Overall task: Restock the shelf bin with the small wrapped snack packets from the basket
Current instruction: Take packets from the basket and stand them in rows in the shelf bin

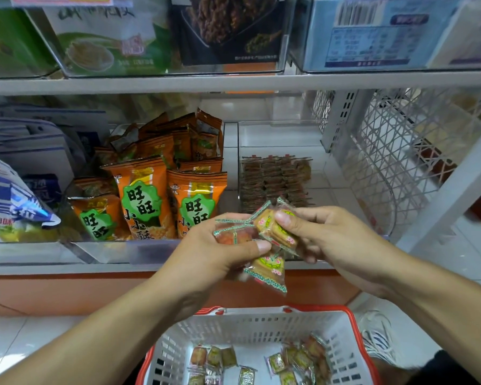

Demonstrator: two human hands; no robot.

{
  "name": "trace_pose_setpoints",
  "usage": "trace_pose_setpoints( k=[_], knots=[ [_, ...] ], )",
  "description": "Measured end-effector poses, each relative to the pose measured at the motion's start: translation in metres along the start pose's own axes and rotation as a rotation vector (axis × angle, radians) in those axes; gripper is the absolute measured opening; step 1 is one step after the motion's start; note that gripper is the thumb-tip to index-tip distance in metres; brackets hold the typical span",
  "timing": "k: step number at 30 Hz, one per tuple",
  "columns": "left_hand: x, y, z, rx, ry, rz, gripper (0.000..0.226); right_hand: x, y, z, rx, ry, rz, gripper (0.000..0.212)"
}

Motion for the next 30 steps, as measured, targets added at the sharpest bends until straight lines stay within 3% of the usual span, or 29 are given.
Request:
trace_pose_setpoints(
  k=[4, 8, 12, 16, 19, 22, 25, 30],
  knots=[
    [-0.002, 0.001, 0.007, 0.046, -0.021, -0.02, 0.029, 0.001, 0.002, 0.0, -0.032, 0.021, 0.027, 0.036],
    [0.0, 0.002, 0.005, 0.019, -0.021, -0.049, 0.032, 0.01, 0.003, 0.001, -0.046, 0.026, -0.024, 0.037],
    [0.002, 0.005, 0.004, -0.009, -0.033, -0.066, 0.021, 0.013, 0.003, 0.001, -0.083, 0.208, -0.023, 0.033],
    [-0.004, 0.007, 0.003, -0.02, -0.045, 0.017, 0.035, 0.01, -0.001, 0.003, -0.161, 0.364, 0.047, 0.046],
    [-0.002, 0.009, 0.004, -0.034, -0.04, 0.001, 0.04, 0.008, 0.0, 0.002, -0.198, 0.371, 0.08, 0.038],
    [-0.002, 0.009, 0.004, -0.037, -0.05, 0.01, 0.041, 0.012, 0.002, -0.001, -0.179, 0.265, 0.016, 0.025],
    [-0.004, 0.011, 0.003, -0.044, -0.058, 0.022, 0.041, 0.014, 0.004, -0.006, -0.155, 0.163, -0.029, 0.04],
    [-0.005, 0.016, 0.004, -0.031, -0.031, 0.035, 0.04, 0.008, 0.005, -0.005, -0.15, 0.015, 0.101, 0.029]
  ],
)
Point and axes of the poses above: each hand's wrist, its own y-axis towards the middle knuckle, its own x-axis out of the back of the hand, z = x × y, the point moved 8 cm from there along y, towards the middle knuckle
